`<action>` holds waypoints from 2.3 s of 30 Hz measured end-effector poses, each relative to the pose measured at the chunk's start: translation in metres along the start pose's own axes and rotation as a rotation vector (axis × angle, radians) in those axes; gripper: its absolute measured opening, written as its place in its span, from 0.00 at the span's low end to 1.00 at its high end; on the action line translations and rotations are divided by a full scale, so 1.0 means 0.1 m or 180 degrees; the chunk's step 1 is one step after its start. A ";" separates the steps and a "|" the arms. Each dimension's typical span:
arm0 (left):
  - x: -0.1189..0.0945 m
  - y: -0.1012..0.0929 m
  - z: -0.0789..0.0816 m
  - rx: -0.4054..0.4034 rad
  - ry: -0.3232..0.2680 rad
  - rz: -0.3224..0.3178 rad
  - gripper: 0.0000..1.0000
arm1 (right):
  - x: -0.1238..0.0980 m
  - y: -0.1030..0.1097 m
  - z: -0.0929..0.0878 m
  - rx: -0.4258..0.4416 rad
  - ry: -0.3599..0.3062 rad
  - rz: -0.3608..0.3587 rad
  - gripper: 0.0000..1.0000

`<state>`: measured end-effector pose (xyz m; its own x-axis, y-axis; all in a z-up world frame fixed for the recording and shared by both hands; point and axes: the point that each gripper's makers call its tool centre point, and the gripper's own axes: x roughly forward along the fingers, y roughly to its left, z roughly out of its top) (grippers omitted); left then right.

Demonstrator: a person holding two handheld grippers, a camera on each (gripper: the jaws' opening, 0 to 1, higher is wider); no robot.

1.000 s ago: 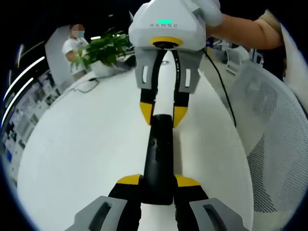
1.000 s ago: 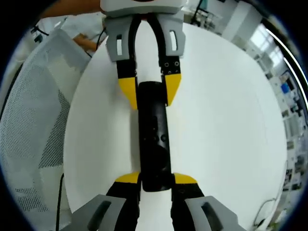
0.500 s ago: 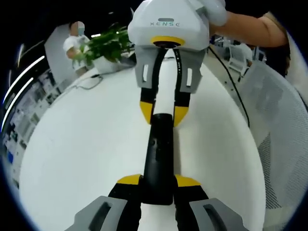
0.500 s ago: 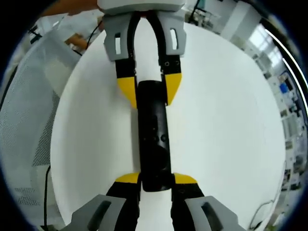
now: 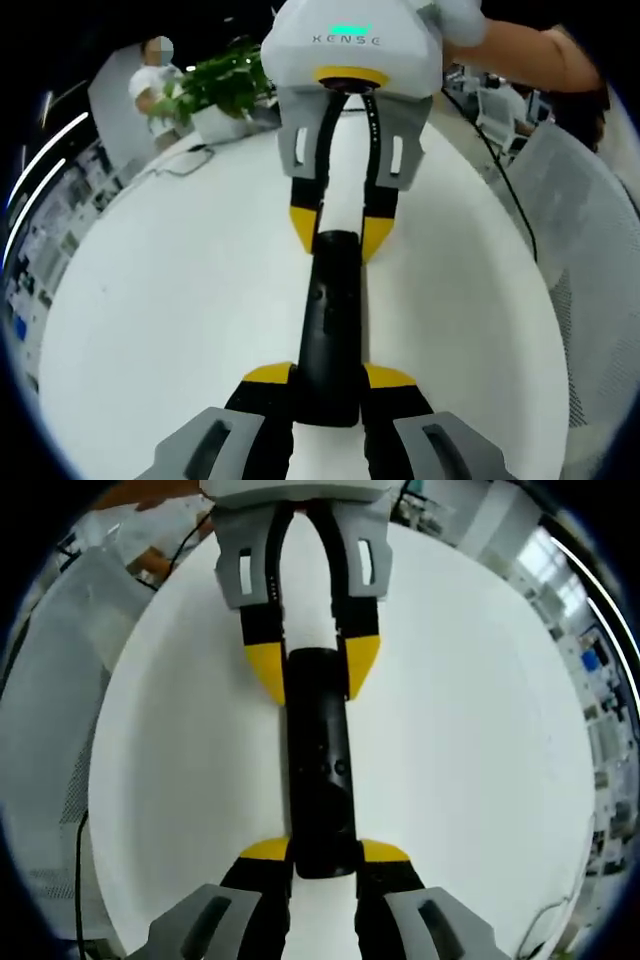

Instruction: Press the specified remote control buttons in sequence, fully releasing each button before pressing the next.

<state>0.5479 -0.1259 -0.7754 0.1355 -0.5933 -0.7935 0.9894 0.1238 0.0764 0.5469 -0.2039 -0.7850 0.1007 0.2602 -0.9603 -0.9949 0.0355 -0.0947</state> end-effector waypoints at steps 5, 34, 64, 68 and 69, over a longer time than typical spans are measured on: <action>0.02 0.02 0.01 -0.0002 0.0017 -0.0016 0.24 | 0.00 -0.03 0.00 0.0023 -0.0007 0.0010 0.21; 0.03 0.01 0.02 -0.0276 -0.0013 -0.0130 0.27 | 0.00 -0.04 -0.02 0.0462 -0.0293 0.0239 0.25; -0.59 -0.06 0.26 -0.1325 -0.1299 0.0613 0.38 | -0.50 0.06 0.12 0.1305 -0.1388 -0.0469 0.33; -0.72 -0.17 0.25 -0.1420 -0.1444 0.0697 0.40 | -0.58 0.13 0.17 0.1496 -0.1603 -0.0572 0.34; -0.74 -0.21 0.23 -0.1465 -0.1455 0.0684 0.41 | -0.60 0.13 0.17 0.1520 -0.1655 -0.0608 0.34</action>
<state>0.5179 -0.1031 -0.7041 0.4352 -0.7816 -0.4469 0.8284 0.5420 -0.1413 0.5279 -0.2028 -0.7244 0.3818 0.6277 -0.6784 -0.8588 0.5122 -0.0094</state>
